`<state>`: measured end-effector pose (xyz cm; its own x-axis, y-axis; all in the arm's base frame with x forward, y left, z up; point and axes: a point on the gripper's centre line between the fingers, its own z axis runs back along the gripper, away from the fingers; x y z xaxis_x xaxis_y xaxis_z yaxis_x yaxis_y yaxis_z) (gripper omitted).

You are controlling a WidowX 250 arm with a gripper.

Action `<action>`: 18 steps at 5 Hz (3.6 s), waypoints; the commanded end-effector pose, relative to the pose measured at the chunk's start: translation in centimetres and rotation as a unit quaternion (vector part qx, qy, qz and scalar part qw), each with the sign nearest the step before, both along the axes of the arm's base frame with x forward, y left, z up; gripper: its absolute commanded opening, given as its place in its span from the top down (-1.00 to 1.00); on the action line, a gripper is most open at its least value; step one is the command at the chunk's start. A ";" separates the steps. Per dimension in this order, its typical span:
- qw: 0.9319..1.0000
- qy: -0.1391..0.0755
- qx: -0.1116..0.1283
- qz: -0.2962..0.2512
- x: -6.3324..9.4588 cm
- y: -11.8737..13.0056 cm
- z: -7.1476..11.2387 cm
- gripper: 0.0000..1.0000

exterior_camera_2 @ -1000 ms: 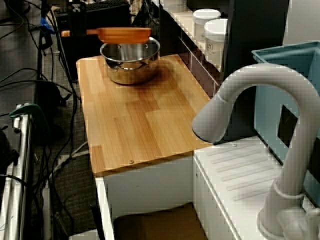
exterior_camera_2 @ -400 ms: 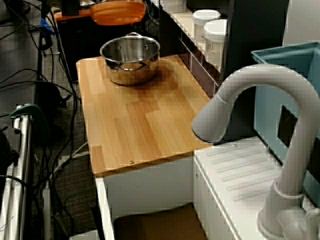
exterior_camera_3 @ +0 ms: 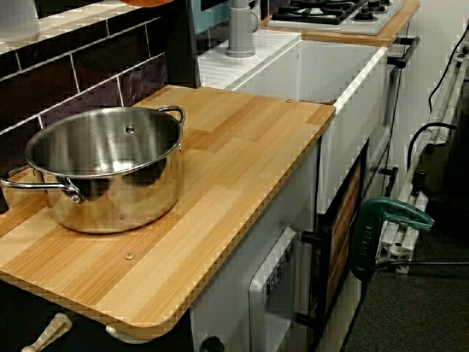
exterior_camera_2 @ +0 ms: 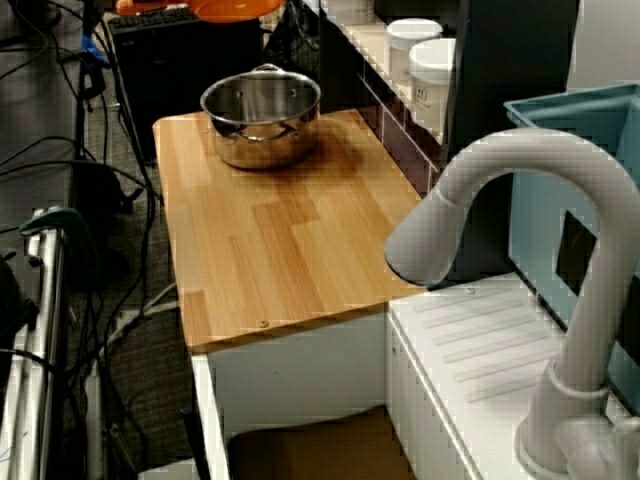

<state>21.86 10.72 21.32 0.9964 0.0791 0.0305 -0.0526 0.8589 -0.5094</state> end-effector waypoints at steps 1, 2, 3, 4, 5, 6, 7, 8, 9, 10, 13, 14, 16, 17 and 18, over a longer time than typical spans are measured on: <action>0.999 -0.017 -0.028 0.009 0.1 1.1 1.5 1.00; 0.999 -0.013 -0.044 0.000 0.1 1.0 1.3 1.00; 0.999 -0.012 -0.049 -0.013 0.1 0.4 1.1 1.00; 0.999 -0.017 -0.029 -0.028 0.2 -0.8 0.6 1.00; 0.998 -0.029 0.032 -0.044 0.5 -2.9 -0.2 1.00; 0.993 -0.037 0.095 -0.061 0.7 -5.2 -1.4 1.00; 0.985 -0.039 0.150 -0.081 1.0 -7.3 -3.1 1.00; 0.977 -0.039 0.187 -0.090 1.4 -8.6 -4.8 1.00; 0.973 -0.030 0.206 -0.101 1.7 -9.7 -6.6 1.00; 0.966 -0.022 0.236 -0.106 1.9 -10.5 -8.7 1.00; 0.955 -0.018 0.282 -0.091 2.2 -10.0 -12.3 1.00; 0.953 -0.017 0.289 -0.094 2.2 -9.9 -13.1 1.00; 0.950 -0.006 0.297 -0.097 1.9 -10.0 -14.3 1.00; 0.952 0.003 0.292 -0.094 1.7 -9.5 -14.6 1.00; 0.953 0.014 0.288 -0.093 1.5 -8.9 -15.2 1.00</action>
